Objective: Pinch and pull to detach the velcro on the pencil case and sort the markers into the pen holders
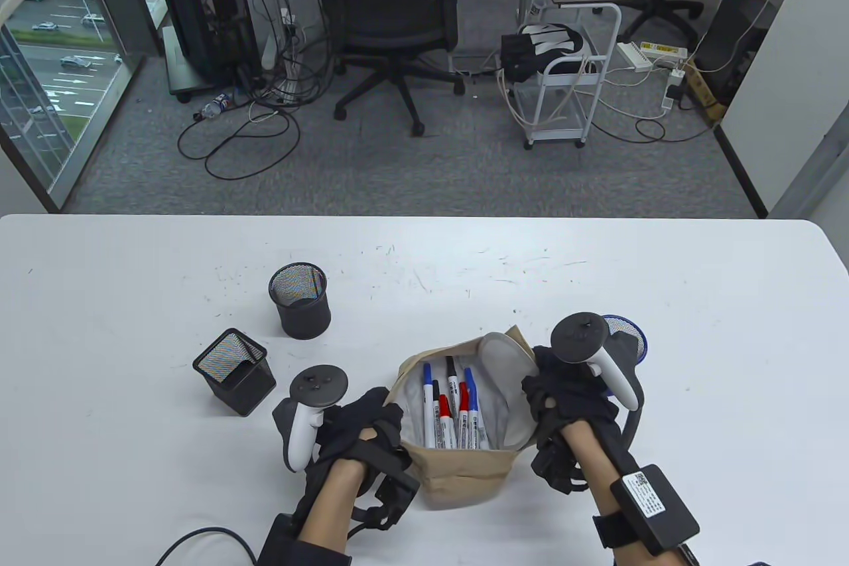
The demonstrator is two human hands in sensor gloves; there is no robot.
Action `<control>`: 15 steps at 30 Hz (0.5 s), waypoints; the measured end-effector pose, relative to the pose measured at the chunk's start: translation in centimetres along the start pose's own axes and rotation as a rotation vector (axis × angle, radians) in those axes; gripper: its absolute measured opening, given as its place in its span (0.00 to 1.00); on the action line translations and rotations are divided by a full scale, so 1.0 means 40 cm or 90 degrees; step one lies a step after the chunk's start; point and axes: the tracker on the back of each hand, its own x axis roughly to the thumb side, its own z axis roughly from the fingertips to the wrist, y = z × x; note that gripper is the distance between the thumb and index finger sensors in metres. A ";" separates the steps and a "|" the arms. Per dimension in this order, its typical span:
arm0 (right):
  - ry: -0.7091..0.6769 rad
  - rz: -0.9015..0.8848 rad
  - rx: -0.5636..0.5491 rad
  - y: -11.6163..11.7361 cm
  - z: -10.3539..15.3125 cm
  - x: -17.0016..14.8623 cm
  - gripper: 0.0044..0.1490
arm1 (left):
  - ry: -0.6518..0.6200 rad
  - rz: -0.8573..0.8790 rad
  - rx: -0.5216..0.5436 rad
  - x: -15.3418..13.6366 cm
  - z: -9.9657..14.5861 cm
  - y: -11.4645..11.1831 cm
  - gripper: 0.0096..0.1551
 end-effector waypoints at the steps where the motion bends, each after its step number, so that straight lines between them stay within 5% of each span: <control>1: 0.002 0.001 0.008 0.006 -0.006 -0.005 0.38 | 0.007 -0.005 -0.002 -0.007 -0.005 -0.003 0.39; 15: 0.009 0.027 0.058 0.029 -0.031 -0.018 0.42 | 0.018 -0.005 0.014 -0.035 -0.028 -0.022 0.41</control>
